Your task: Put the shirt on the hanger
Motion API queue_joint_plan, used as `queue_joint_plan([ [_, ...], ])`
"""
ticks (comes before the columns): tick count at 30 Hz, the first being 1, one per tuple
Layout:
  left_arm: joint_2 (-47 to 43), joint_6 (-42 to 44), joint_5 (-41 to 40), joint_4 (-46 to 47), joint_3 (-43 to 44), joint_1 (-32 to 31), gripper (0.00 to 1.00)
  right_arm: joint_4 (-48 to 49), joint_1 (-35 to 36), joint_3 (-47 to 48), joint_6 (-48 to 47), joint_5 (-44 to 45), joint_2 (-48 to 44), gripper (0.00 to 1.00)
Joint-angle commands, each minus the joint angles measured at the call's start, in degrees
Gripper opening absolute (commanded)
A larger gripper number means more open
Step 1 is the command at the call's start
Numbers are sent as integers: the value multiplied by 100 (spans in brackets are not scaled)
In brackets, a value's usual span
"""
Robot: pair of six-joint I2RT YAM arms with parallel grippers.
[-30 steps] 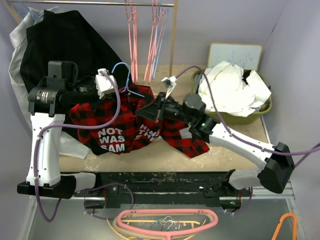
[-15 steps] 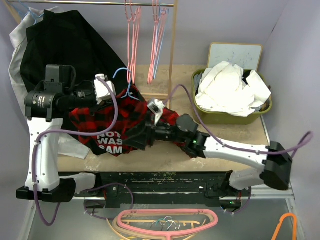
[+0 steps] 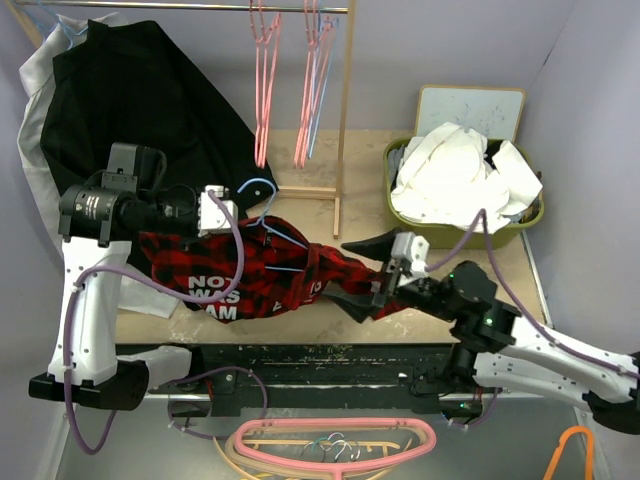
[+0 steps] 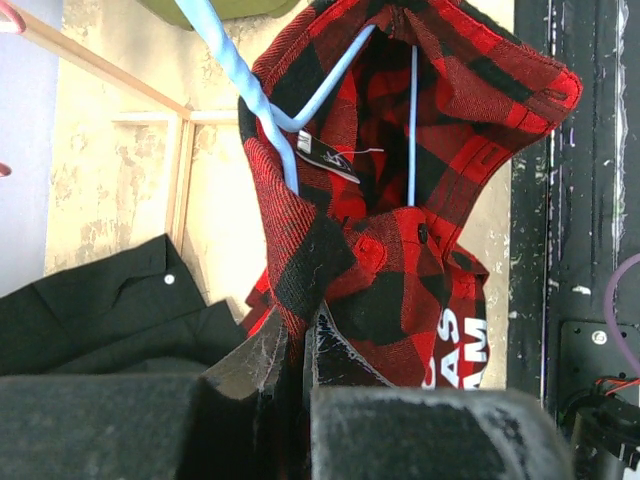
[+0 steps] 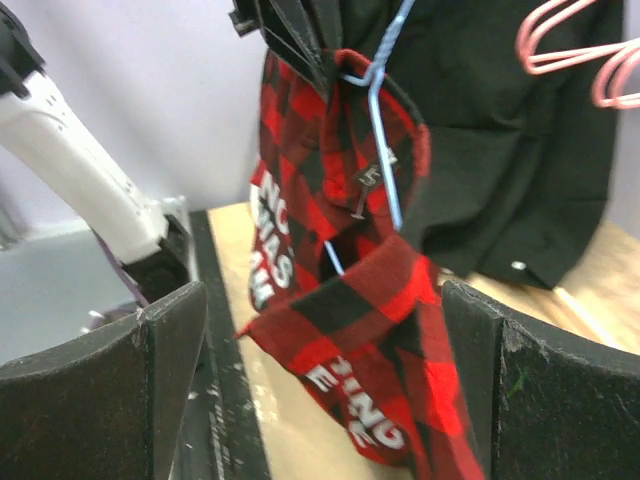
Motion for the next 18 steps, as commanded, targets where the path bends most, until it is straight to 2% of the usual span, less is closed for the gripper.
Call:
queue_joint_plan([
  [1,-2,474,78,8,12,-138,0,-1536,-24,297,-1316,553,-439,100],
  [3,26,506,9,7,30,-237,0,-2131,-215,411,-1575,466,-260,100],
  [5,54,527,-66,9,34,-344,0,-2360,-617,465,-1712,-275,-117,100],
  [7,77,567,-132,7,21,-457,0,-2099,-1024,358,-1717,-1143,-92,98],
  [11,115,600,-293,7,41,-695,0,-2083,-1199,560,-1733,-1395,509,92],
  [14,117,609,-393,7,28,-840,0,-1965,-1200,787,-1674,-1801,1080,82],
  [18,86,667,-422,14,-17,-934,0,-1759,-1209,911,-1632,-2274,1706,57],
])
